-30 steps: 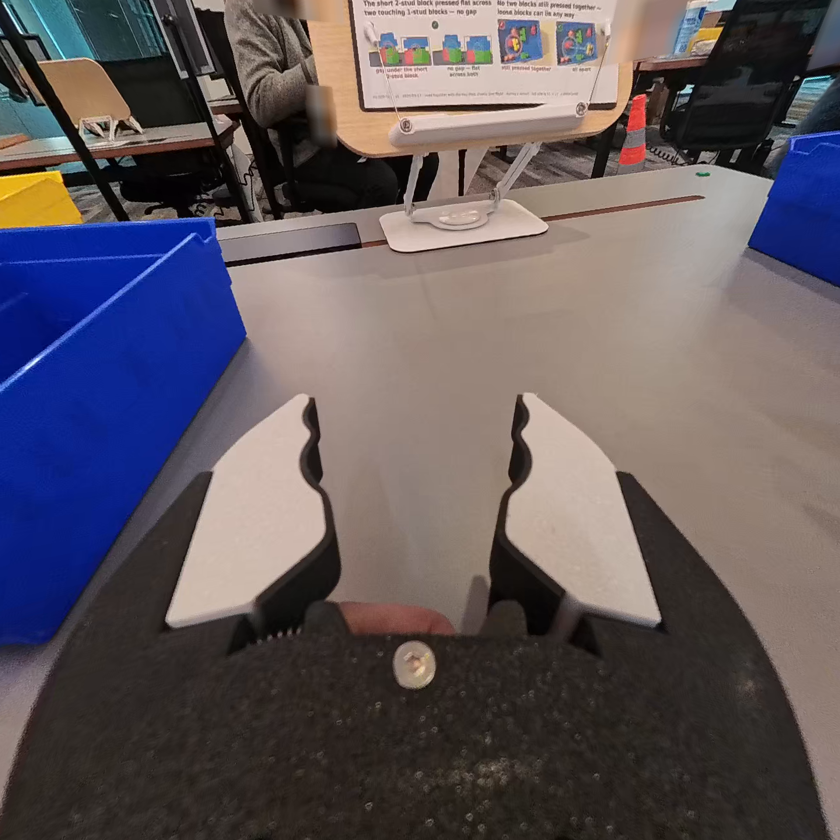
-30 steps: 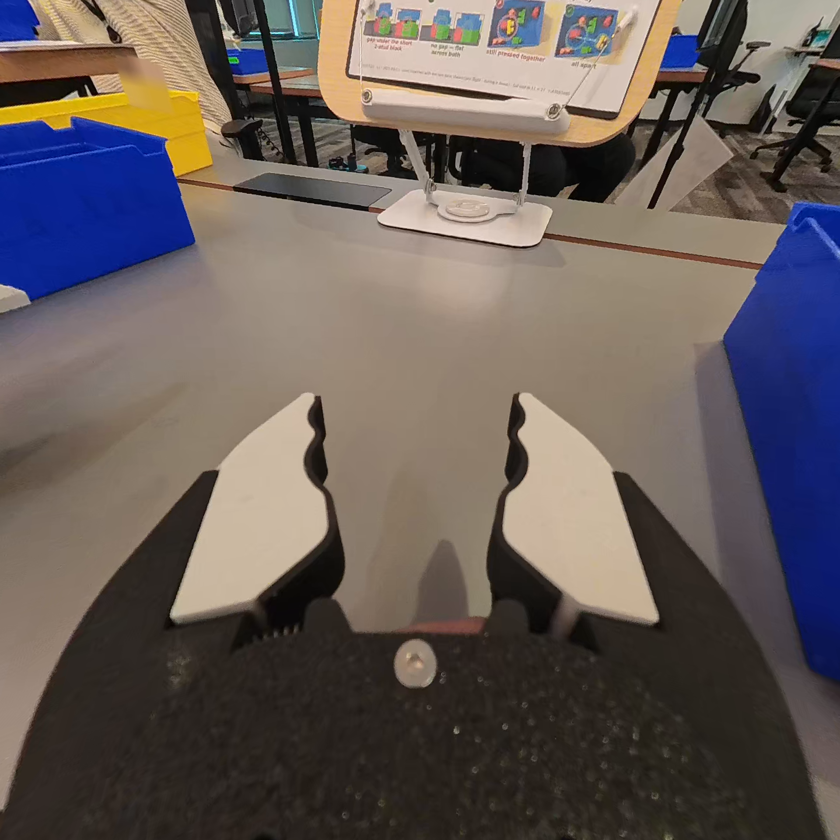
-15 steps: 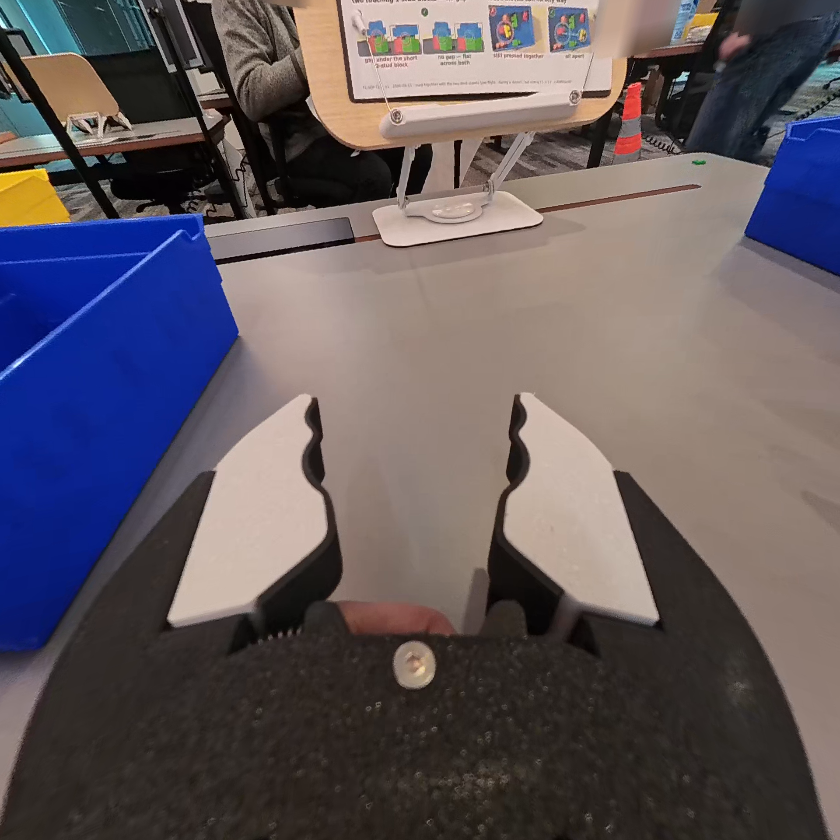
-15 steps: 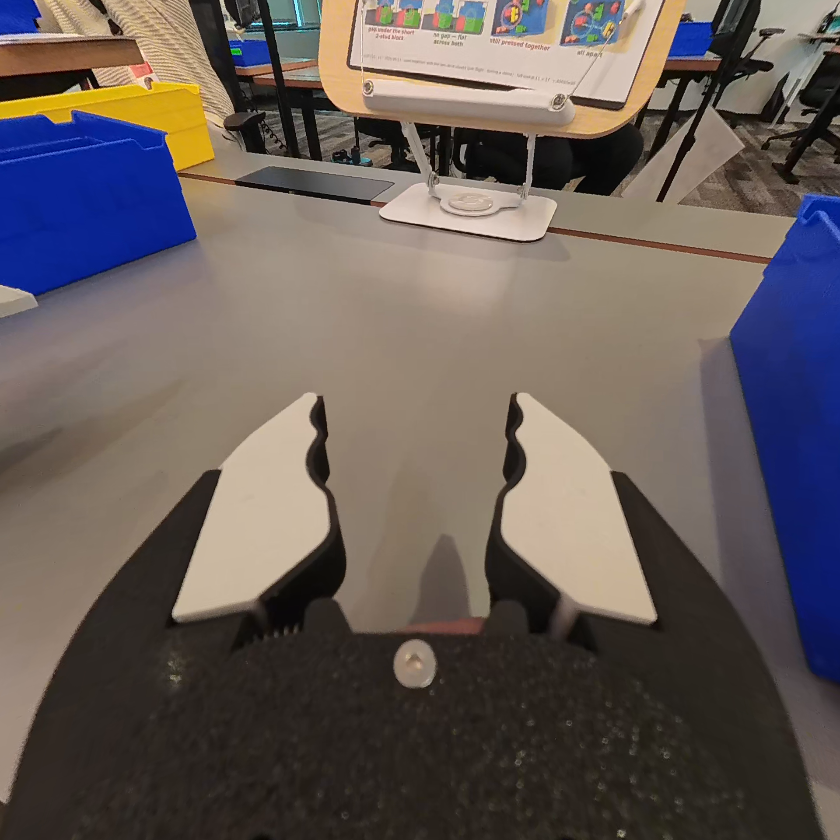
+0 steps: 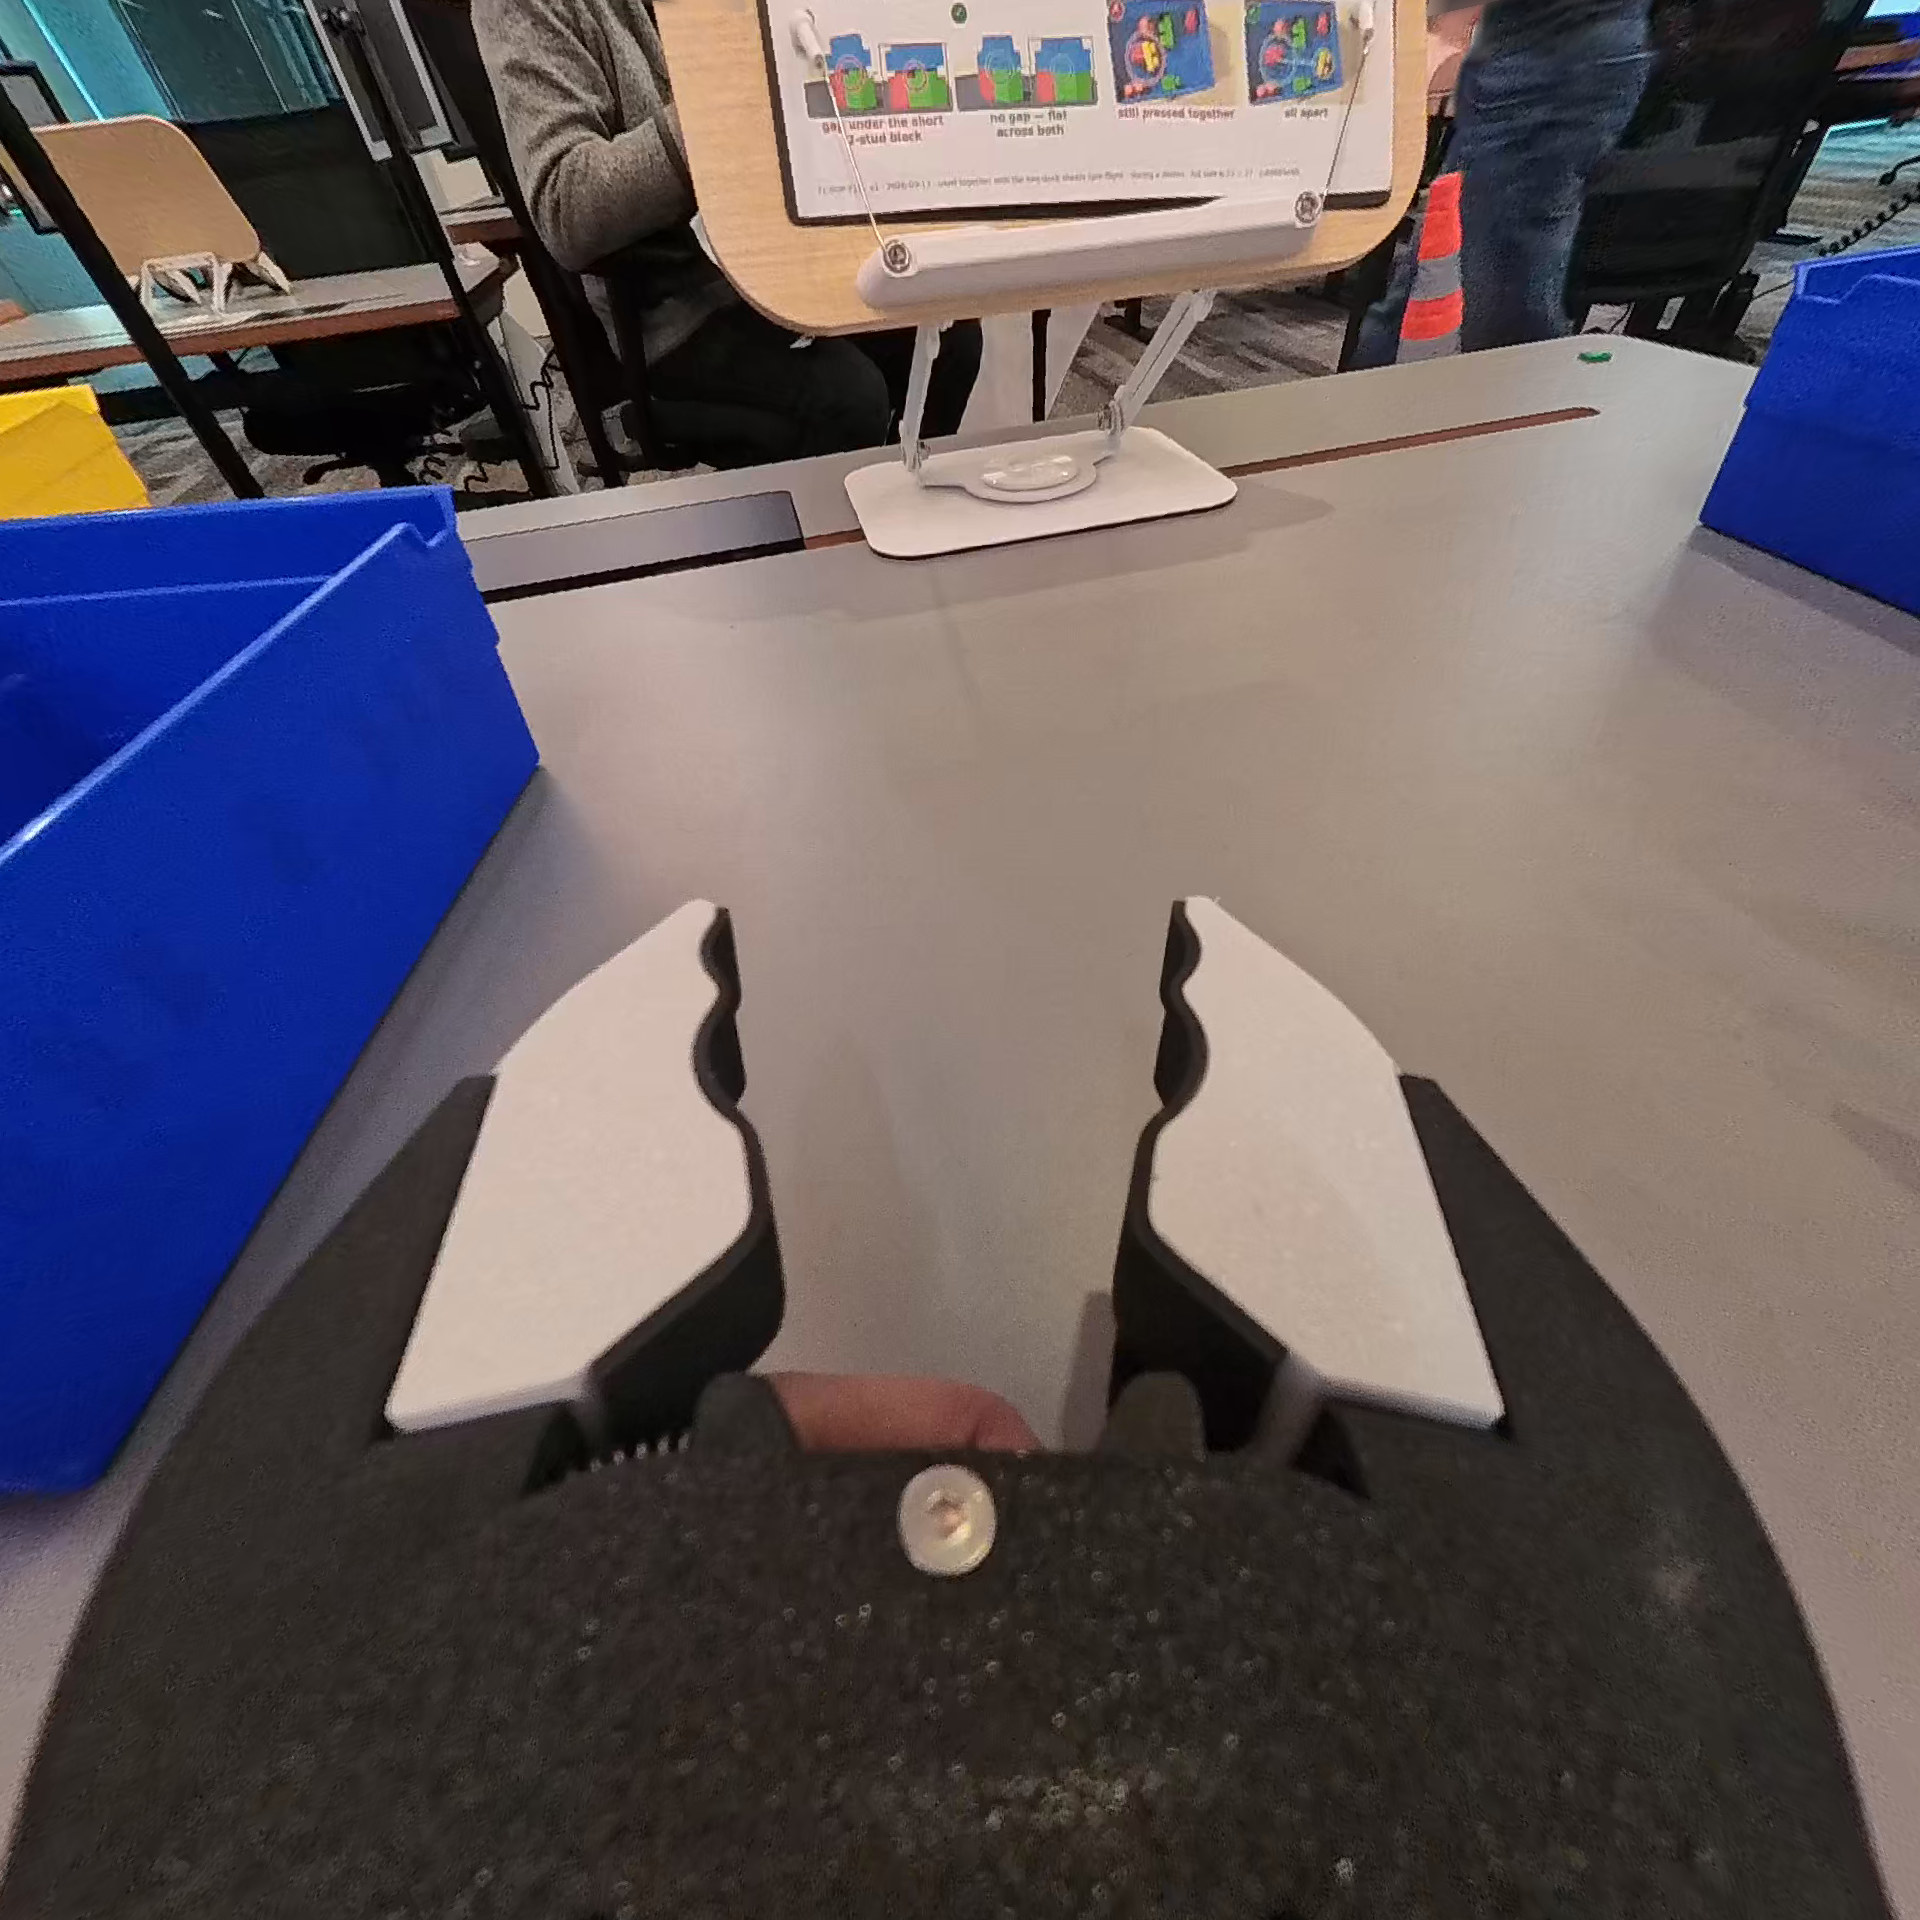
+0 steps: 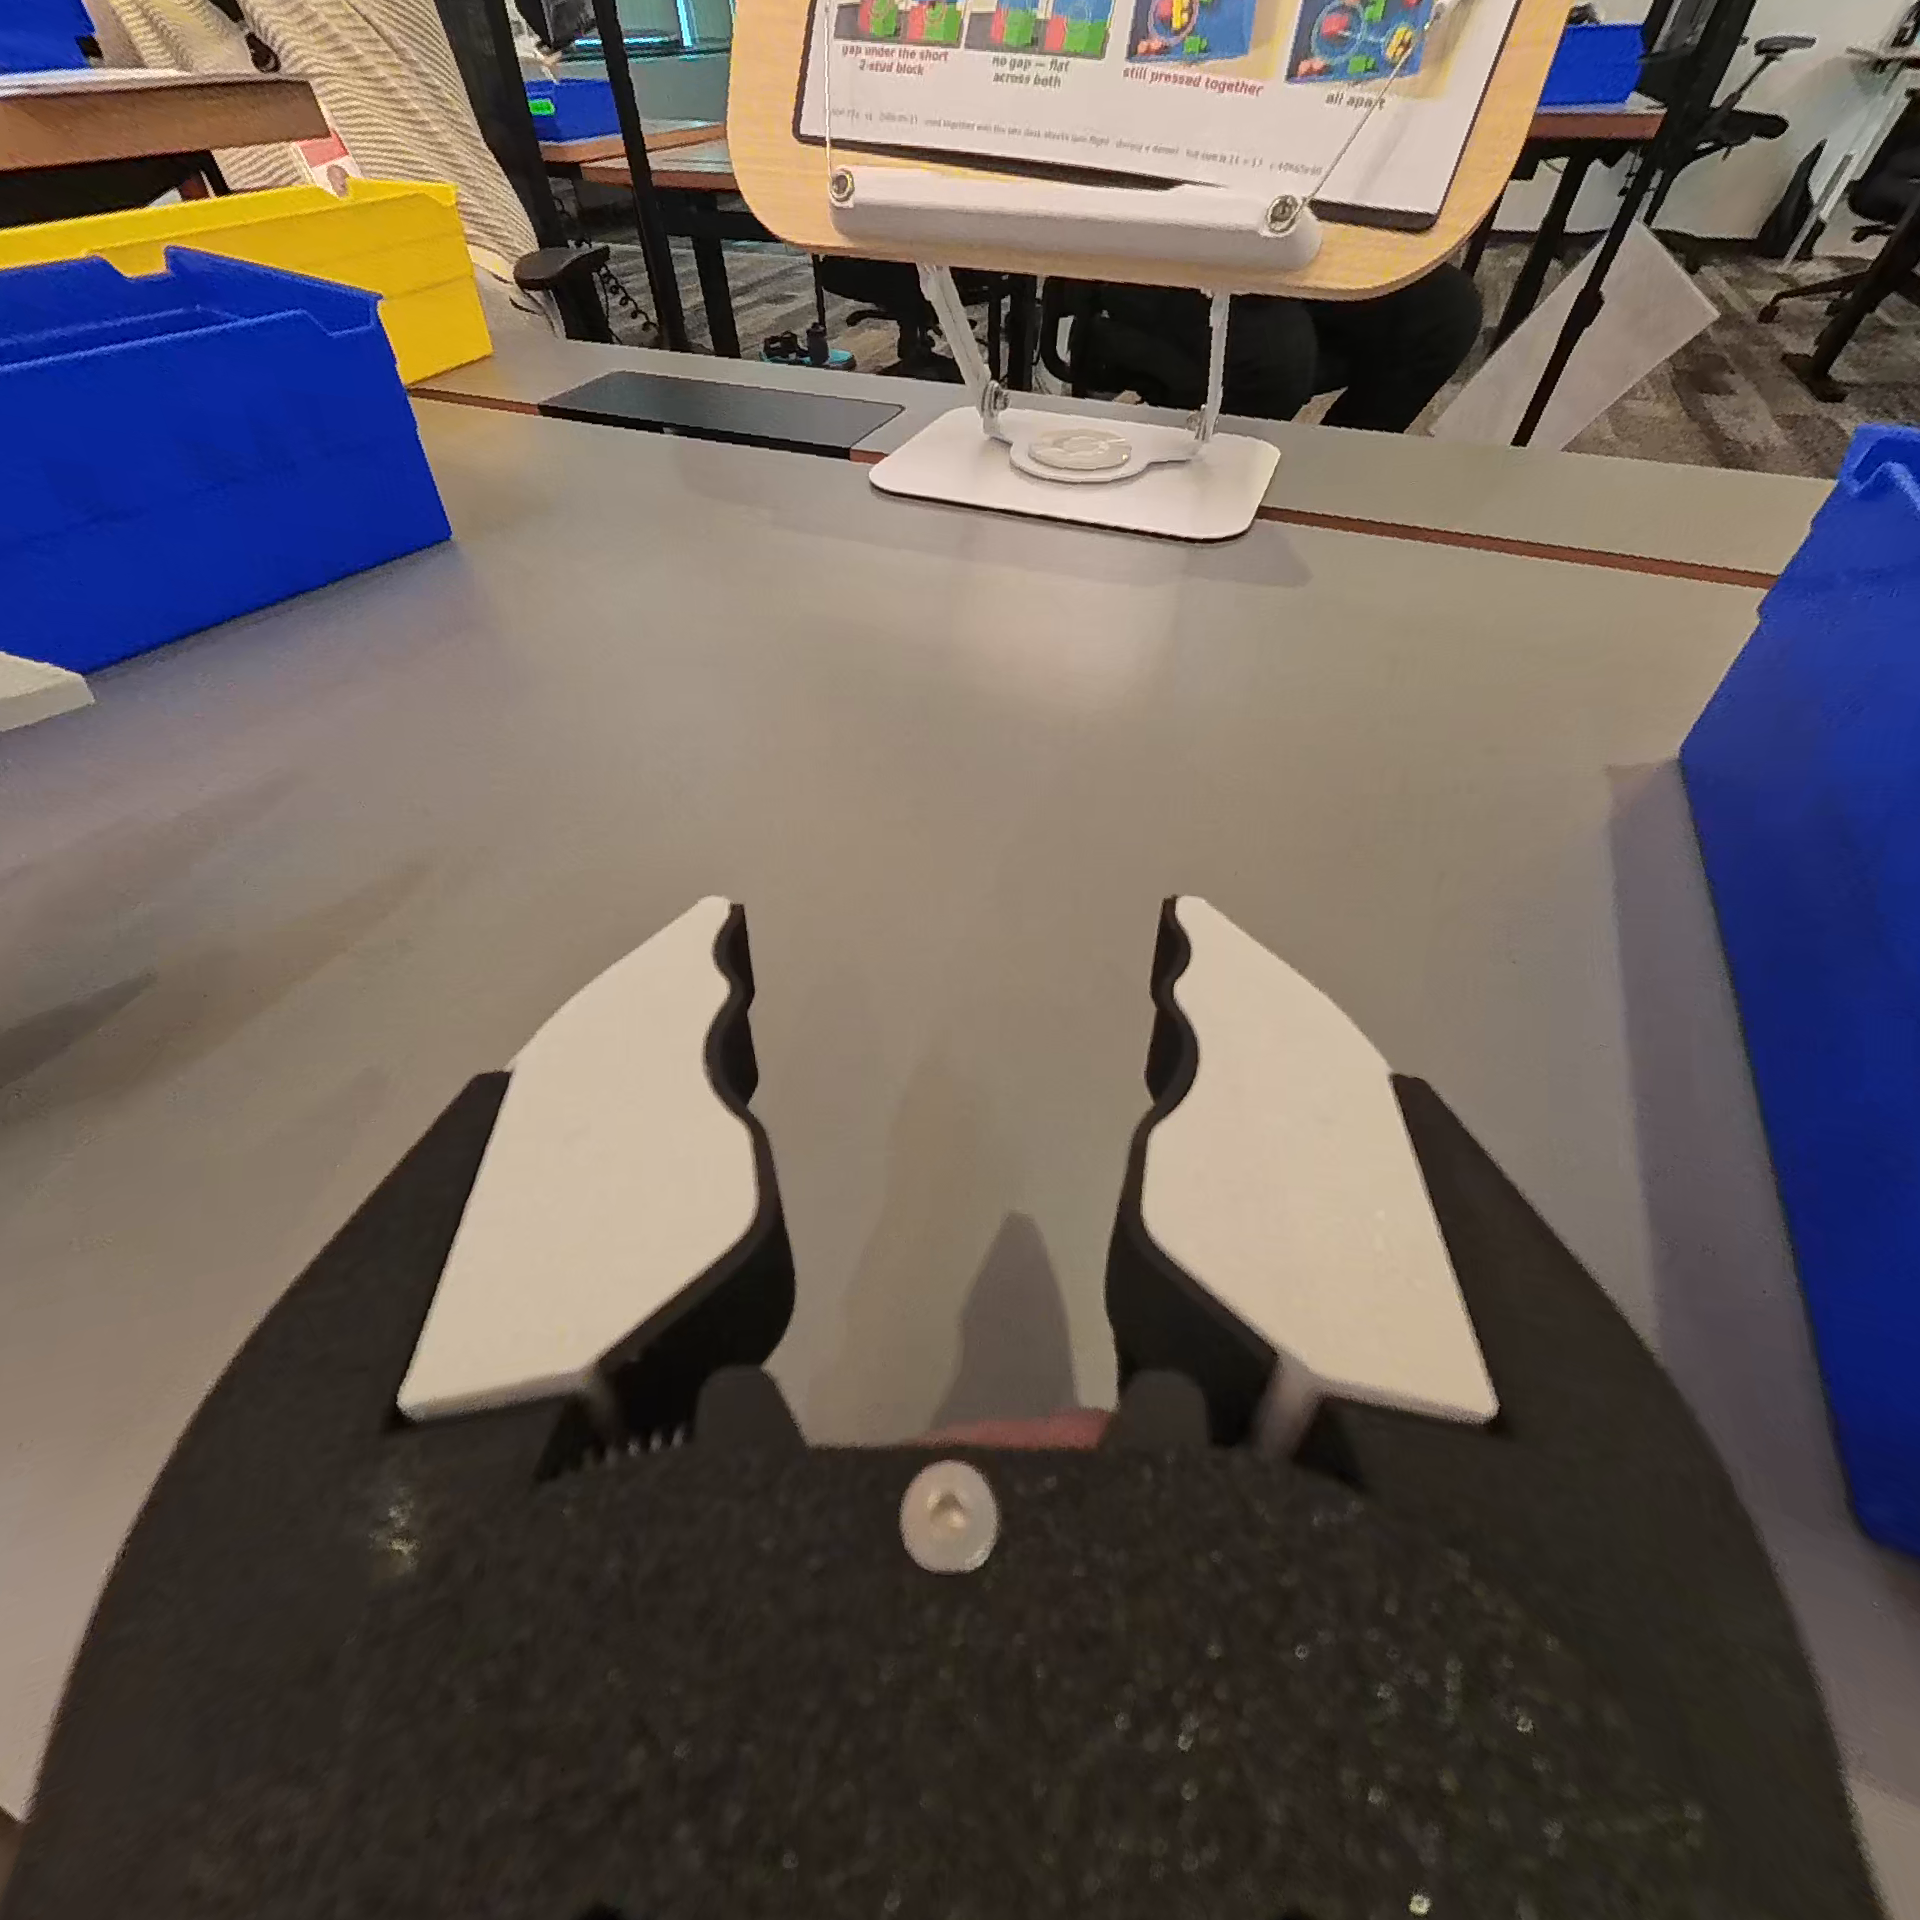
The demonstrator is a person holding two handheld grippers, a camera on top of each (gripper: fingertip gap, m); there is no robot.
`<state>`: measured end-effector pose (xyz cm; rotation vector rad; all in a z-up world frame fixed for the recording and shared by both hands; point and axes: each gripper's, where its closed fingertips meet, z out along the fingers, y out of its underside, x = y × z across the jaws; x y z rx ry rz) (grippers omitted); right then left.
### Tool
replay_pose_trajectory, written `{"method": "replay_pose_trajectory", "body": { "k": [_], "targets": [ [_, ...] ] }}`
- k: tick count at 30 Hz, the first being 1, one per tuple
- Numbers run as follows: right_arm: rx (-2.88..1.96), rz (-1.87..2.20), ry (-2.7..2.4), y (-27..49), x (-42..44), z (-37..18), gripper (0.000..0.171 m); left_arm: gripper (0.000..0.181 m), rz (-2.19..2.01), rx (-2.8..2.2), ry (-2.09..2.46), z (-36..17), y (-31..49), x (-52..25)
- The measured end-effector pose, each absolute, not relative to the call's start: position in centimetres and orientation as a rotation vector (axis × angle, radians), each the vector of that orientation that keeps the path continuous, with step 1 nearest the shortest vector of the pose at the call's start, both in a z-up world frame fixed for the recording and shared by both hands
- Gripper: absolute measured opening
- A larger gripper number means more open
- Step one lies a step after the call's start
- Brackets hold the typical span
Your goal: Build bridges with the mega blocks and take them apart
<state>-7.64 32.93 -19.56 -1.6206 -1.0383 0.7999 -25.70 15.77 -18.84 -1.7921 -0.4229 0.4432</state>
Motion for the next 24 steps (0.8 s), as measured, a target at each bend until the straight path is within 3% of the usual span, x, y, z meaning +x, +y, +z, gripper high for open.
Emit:
{"method": "replay_pose_trajectory", "body": {
  "k": [24],
  "targets": [
    [-1.635, 0.769, -1.037, 33.51, -7.21, -19.66, 0.073, 0.076, 0.443, -1.805, -0.421, -19.12, 15.82, -25.67]
  ]
}}
